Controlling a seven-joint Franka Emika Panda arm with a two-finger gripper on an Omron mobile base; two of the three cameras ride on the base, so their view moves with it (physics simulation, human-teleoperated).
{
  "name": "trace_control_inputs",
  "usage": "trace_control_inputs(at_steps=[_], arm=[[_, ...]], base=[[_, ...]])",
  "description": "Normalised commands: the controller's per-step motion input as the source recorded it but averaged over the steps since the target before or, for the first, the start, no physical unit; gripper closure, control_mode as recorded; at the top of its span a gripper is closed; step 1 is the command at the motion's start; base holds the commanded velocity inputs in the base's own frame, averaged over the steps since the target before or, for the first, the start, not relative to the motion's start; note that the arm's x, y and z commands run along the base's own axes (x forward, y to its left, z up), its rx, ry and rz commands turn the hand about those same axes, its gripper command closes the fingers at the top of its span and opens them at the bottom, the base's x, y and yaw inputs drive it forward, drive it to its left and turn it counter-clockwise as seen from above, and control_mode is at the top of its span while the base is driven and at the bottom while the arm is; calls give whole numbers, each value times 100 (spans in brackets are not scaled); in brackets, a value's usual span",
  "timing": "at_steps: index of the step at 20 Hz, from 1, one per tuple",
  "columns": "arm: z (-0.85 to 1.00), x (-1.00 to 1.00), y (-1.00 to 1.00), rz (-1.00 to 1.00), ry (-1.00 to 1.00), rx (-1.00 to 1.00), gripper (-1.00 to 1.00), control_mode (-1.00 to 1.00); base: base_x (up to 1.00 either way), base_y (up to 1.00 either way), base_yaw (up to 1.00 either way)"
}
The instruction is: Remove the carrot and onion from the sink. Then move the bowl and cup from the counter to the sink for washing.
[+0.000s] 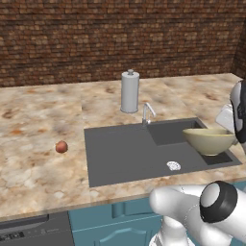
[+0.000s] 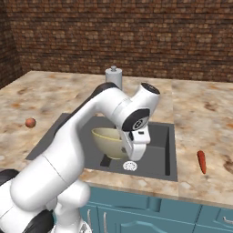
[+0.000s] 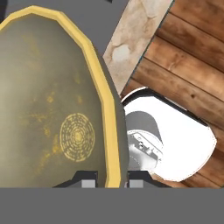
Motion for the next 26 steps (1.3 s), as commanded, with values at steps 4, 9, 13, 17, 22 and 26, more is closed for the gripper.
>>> trace_control_inputs(at_steps=[4, 9, 13, 17, 22, 26], arm=[[-20, 23, -5, 0, -9, 0, 100, -100], [-21, 24, -6, 0, -11, 0, 100, -100], [-22, 24, -8, 0, -7, 0, 100, -100], [-25, 27, -4, 1, -6, 0, 100, -100], [-30, 30, -5, 2, 0, 0, 100, -100], [-32, 32, -1, 2, 0, 0, 100, -100]], base=[[0, 0, 0], [0, 0, 0], [0, 0, 0], [0, 0, 0], [0, 0, 0], [0, 0, 0]])
